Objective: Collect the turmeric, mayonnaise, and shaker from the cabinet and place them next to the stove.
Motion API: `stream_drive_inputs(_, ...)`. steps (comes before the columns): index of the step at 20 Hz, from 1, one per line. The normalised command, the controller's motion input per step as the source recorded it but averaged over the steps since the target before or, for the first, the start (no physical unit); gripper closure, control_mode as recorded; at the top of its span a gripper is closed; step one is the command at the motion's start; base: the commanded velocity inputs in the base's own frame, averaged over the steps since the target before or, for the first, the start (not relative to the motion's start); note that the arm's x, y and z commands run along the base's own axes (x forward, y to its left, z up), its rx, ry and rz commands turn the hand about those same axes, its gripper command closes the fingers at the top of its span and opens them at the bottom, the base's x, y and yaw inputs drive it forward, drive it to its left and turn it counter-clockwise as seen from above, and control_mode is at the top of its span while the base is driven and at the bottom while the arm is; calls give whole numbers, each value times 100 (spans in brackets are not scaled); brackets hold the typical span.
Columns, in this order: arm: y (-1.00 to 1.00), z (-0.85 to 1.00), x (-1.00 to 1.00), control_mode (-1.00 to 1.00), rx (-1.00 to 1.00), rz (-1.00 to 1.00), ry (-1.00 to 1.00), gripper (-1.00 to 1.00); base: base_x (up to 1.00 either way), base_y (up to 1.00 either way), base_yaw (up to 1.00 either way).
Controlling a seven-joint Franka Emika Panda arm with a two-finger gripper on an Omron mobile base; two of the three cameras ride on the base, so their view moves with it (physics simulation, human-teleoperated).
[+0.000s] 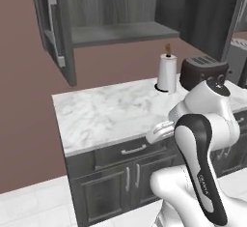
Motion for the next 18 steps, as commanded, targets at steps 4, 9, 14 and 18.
stream_drive_inputs(4,0,0,0,100,0,0,0,-100,56,-40,0)
stream_drive_inputs(9,0,0,0,100,0,0,0,-100,60,-19,0)
stream_drive_inputs(14,0,0,0,100,0,0,0,-100,65,1,0)
stream_drive_inputs(18,0,0,0,100,0,0,0,-100,69,8,2)
